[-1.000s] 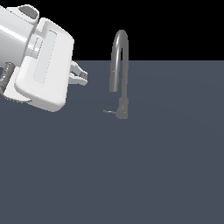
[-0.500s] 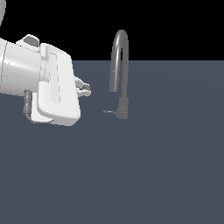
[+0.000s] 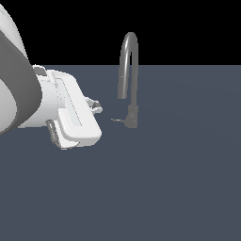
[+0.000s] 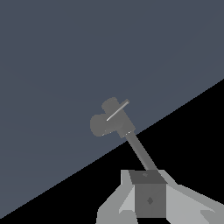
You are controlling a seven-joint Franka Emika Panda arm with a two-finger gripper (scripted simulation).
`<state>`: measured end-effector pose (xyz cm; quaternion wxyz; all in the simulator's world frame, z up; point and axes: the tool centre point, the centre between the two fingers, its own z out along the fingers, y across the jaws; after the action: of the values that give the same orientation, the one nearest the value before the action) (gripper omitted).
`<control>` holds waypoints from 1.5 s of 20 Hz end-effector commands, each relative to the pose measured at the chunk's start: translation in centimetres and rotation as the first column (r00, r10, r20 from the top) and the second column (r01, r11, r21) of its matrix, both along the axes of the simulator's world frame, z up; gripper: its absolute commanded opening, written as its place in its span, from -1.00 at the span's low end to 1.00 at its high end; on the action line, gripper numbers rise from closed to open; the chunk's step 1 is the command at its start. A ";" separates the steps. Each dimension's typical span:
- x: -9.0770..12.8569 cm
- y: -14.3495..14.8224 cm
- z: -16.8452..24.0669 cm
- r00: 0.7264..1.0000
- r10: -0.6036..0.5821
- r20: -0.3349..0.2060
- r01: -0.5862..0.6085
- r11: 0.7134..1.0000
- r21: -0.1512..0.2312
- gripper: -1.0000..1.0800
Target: Turn on the faucet by rotating a designated handle.
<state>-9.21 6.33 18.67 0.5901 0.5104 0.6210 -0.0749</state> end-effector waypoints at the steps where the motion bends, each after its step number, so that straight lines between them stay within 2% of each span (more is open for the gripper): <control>1: 0.4 -0.1 -0.8 0.999 0.041 -0.002 -0.041 0.998 -0.037 -1.00; 8: 1.4 -0.8 -3.0 0.989 0.149 -0.016 -0.150 0.979 -0.141 -1.00; 15: 2.4 -1.5 -5.2 0.967 0.253 -0.043 -0.255 0.936 -0.243 -1.00; 22: 3.6 -2.5 -7.2 0.934 0.348 -0.080 -0.354 0.871 -0.340 -1.00; 30: 5.1 -3.7 -9.4 0.886 0.445 -0.135 -0.455 0.773 -0.441 -1.00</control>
<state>-4.43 2.83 9.67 0.6842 0.2080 0.6941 -0.0822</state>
